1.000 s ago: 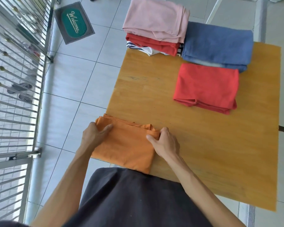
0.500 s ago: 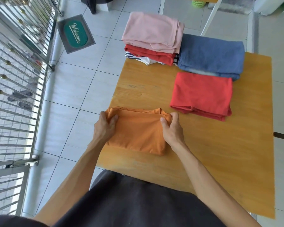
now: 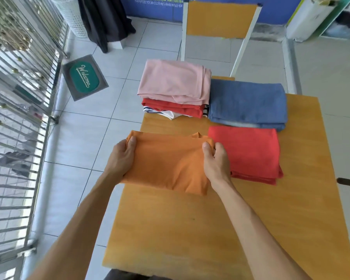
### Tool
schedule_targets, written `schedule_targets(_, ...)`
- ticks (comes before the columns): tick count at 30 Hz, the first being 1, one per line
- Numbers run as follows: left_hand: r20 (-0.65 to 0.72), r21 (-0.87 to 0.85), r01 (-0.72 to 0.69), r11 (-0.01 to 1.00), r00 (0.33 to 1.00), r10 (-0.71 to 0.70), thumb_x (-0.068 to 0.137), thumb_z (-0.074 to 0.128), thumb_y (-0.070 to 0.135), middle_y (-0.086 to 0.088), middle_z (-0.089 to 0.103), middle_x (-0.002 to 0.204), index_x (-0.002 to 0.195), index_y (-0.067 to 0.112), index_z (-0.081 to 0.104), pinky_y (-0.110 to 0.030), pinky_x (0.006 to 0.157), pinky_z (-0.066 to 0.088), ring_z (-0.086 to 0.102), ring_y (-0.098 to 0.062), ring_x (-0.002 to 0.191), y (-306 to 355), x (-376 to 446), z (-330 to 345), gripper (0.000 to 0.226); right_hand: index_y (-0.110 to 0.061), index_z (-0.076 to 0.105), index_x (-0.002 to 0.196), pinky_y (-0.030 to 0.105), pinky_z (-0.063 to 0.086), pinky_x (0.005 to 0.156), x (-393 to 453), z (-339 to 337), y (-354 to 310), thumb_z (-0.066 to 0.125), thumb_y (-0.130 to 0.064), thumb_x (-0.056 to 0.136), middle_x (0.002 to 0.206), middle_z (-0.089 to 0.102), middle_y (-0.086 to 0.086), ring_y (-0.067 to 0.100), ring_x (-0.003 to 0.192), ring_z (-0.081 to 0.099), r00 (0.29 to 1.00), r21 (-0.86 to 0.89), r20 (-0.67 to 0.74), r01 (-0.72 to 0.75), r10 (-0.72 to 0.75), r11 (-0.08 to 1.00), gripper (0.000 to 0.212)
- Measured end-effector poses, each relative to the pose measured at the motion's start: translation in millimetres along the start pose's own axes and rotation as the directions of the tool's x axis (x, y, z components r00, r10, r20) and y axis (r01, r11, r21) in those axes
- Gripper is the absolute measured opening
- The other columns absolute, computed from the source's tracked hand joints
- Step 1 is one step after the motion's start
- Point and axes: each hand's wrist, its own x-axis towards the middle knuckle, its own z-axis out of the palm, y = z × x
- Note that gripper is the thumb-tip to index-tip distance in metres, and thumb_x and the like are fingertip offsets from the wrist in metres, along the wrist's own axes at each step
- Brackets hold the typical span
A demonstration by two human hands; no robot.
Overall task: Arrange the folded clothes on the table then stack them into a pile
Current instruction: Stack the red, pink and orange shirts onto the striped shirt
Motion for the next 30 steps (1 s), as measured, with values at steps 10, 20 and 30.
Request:
schedule_targets(10, 0.003, -0.086, -0.198, 0.977, 0.980, 0.199, 0.093, 0.044, 0.061, 0.000, 0.066, 0.089, 0.092, 0.018, 0.062, -0.040, 0.080, 0.053, 0.063, -0.019, 0.085, 146.2, 172.2, -31.6, 0.047, -0.016, 0.050, 0.091, 0.016, 0.033, 0.052, 163.2, 0.4, -133.0, 0.048, -0.037, 0.105, 0.075, 0.051, -0.010, 0.002, 0.063, 0.048, 0.969, 0.045, -0.180, 0.178, -0.167, 0.983, 0.025)
schedule_targets(20, 0.036, 0.029, -0.107, 0.994, 0.994, 0.106, 0.098, 0.041, 0.053, -0.009, 0.065, 0.109, 0.118, 0.011, 0.064, -0.034, 0.084, 0.047, 0.060, -0.027, 0.103, 179.1, 283.6, -1.9, 0.052, -0.014, 0.055, 0.105, 0.027, 0.040, 0.062, 276.4, 34.6, -163.1, 0.046, -0.038, 0.106, 0.095, 0.060, 0.000, 0.011, 0.073, 0.055, 0.981, 0.016, -0.195, 0.018, -0.015, 1.000, 0.026)
schedule_targets(30, -0.083, 0.204, -0.144, 0.968, 0.983, 0.163, 0.099, 0.041, 0.047, -0.011, 0.060, 0.099, 0.105, 0.006, 0.057, -0.035, 0.076, 0.038, 0.056, -0.036, 0.104, 135.4, 286.8, 24.9, 0.045, -0.015, 0.054, 0.097, 0.021, 0.035, 0.051, 285.0, 53.3, -125.0, 0.050, -0.038, 0.104, 0.081, 0.056, -0.007, 0.005, 0.066, 0.053, 0.974, -0.016, -0.226, -0.006, 0.002, 1.000, 0.024)
